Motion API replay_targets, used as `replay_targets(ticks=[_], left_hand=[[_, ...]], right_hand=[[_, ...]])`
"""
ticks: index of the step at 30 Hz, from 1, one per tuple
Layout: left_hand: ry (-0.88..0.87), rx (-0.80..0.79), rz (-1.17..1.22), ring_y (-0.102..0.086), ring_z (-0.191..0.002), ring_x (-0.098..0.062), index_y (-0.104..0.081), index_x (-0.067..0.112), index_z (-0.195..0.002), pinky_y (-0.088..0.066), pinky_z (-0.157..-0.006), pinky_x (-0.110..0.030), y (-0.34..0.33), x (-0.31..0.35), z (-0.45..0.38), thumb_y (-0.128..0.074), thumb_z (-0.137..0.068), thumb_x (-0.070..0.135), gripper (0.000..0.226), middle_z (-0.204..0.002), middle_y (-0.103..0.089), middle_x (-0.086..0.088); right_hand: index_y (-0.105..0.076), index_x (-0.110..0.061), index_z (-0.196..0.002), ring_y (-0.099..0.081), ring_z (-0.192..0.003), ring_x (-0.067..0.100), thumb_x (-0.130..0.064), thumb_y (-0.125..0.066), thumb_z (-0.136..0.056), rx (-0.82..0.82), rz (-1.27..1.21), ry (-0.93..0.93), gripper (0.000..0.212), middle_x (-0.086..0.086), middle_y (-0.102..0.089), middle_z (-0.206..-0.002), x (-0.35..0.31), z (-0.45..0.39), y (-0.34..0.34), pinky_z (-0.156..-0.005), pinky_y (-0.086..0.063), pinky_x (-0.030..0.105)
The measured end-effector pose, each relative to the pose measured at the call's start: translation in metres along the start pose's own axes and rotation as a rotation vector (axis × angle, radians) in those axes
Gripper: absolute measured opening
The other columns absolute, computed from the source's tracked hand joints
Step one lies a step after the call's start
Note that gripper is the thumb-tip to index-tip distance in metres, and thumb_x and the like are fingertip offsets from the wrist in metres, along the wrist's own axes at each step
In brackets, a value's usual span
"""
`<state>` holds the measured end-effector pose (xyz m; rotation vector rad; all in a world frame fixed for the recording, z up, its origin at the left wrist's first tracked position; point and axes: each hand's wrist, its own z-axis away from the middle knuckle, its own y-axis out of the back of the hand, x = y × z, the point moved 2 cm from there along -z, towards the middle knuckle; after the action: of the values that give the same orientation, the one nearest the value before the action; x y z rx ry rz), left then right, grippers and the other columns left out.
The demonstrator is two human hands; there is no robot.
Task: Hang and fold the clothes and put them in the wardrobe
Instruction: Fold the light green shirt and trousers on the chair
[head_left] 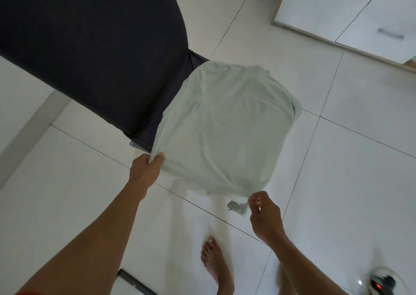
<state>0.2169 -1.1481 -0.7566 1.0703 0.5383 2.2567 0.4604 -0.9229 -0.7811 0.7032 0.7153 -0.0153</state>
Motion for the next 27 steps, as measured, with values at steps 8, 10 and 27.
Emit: replay_targets(ticks=[8, 10, 27], left_hand=[[0.139, -0.527, 0.231, -0.072, -0.099, -0.028, -0.068, 0.003, -0.114, -0.059, -0.084, -0.045, 0.009, 0.031, 0.02, -0.095, -0.057, 0.025, 0.067, -0.106, -0.075, -0.01], [0.204, -0.6, 0.173, -0.074, -0.091, -0.027, -0.069, 0.002, -0.113, -0.061, -0.069, -0.038, 0.004, 0.044, 0.027, -0.087, -0.069, 0.016, 0.049, -0.103, -0.076, -0.012], [0.125, -0.523, 0.061, -0.069, -0.097, -0.024, -0.068, 0.01, -0.112, -0.055, -0.082, -0.04, 0.018, 0.072, 0.025, -0.064, -0.094, 0.041, 0.037, -0.098, -0.075, -0.003]], right_hand=[[-0.051, -0.024, -0.1, -0.054, -0.099, 0.022, -0.022, -0.057, -0.095, -0.012, 0.193, 0.04, 0.008, -0.005, -0.053, -0.101, -0.031, -0.004, 0.009, -0.078, -0.047, 0.035], [-0.049, -0.027, -0.112, -0.049, -0.108, 0.016, -0.033, -0.064, -0.092, -0.051, 0.277, 0.087, 0.026, -0.008, -0.049, -0.11, -0.046, 0.003, -0.003, -0.081, -0.048, 0.036], [-0.056, -0.019, -0.102, -0.048, -0.103, 0.021, -0.012, -0.048, -0.096, 0.177, 0.15, 0.045, 0.012, -0.007, -0.055, -0.1, -0.046, 0.001, -0.032, -0.07, -0.04, 0.033]])
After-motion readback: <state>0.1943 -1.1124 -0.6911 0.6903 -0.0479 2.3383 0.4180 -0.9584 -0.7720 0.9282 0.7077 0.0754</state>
